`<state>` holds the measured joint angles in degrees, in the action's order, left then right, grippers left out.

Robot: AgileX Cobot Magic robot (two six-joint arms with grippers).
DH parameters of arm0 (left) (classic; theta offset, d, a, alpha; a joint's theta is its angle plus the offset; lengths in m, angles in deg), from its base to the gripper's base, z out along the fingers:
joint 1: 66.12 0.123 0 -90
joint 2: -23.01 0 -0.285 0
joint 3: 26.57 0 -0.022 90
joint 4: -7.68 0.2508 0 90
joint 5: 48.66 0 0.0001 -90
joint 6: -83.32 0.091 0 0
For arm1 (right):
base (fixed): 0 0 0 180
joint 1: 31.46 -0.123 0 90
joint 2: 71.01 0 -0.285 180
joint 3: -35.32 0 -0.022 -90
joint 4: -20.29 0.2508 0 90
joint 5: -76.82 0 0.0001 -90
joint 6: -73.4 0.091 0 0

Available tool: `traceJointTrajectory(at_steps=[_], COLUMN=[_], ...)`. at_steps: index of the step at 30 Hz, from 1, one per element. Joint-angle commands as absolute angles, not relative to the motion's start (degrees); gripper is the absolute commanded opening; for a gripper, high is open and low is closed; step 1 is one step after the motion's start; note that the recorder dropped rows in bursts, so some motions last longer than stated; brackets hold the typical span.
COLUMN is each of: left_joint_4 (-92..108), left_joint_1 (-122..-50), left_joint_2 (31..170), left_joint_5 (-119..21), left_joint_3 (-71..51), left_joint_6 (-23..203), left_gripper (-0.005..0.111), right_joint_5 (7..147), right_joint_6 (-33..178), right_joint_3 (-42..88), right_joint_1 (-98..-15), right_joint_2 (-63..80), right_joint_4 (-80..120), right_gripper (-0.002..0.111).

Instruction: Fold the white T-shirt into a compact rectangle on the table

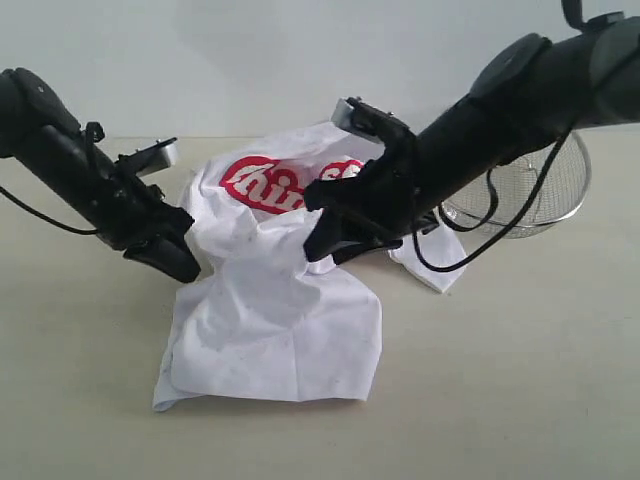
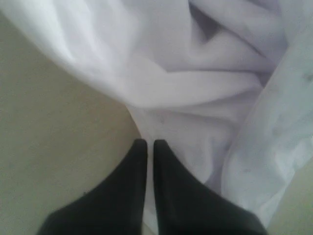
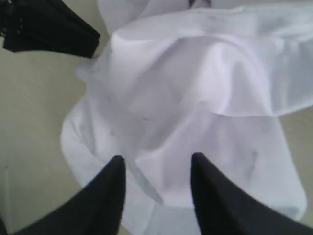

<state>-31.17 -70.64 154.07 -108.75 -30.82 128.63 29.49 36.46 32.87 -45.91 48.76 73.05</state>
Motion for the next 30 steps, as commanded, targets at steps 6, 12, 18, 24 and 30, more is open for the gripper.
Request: traceJointTrajectory(at_steps=[6,12,18,24,30], left_joint_4=[-32.30,-32.41,-32.31,-35.59,-37.85], left_joint_1=[-75.09,-76.03,-76.03,-76.03,-76.03], left_joint_2=[153.46,152.87,150.64,150.13,150.13], left_joint_5=[-109.72,-110.61,-110.63,-110.28,-111.27], left_joint_3=[-27.20,-27.20,-27.10,-27.10,-27.10], left_joint_6=[127.87,128.40,128.80,129.43,130.23], left_gripper=[0.005,0.005,0.005,0.005,0.005], right_joint_5=[41.92,48.49,49.24,50.46,51.77], right_joint_6=[40.07,40.07,43.38,43.61,43.97], right_joint_3=[32.59,32.59,32.59,32.59,32.59], right_joint_1=[-56.32,-58.41,-58.30,-59.00,-60.68], right_joint_2=[48.42,51.24,53.51,54.03,56.97], right_joint_4=[75.04,70.86,63.02,63.62,63.74], right_gripper=[0.062,0.062,0.062,0.062,0.049])
